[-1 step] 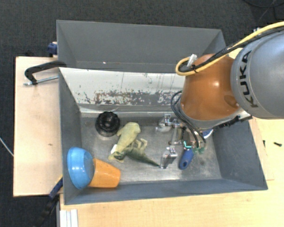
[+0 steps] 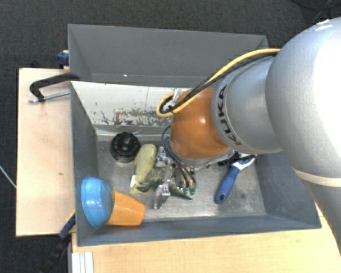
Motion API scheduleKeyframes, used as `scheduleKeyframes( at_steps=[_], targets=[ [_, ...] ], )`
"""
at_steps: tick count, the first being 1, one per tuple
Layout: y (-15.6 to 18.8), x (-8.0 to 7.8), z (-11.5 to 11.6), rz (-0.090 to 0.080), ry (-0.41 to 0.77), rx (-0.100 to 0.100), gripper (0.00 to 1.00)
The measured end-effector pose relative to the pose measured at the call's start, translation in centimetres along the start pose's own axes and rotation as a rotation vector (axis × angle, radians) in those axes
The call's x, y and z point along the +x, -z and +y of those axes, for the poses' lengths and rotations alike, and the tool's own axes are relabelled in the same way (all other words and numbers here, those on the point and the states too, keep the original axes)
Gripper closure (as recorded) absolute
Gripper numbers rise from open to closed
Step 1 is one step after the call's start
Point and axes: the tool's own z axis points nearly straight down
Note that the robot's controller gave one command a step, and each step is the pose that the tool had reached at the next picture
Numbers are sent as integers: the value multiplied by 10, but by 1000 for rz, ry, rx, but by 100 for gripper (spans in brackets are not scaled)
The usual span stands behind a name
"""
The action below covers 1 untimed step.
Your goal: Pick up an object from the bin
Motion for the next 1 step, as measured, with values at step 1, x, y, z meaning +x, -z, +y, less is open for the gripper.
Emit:
scheduleKeyframes(
  at_steps=[1],
  targets=[
    [4, -2, -1, -5, -2, -2, 100]
  ],
)
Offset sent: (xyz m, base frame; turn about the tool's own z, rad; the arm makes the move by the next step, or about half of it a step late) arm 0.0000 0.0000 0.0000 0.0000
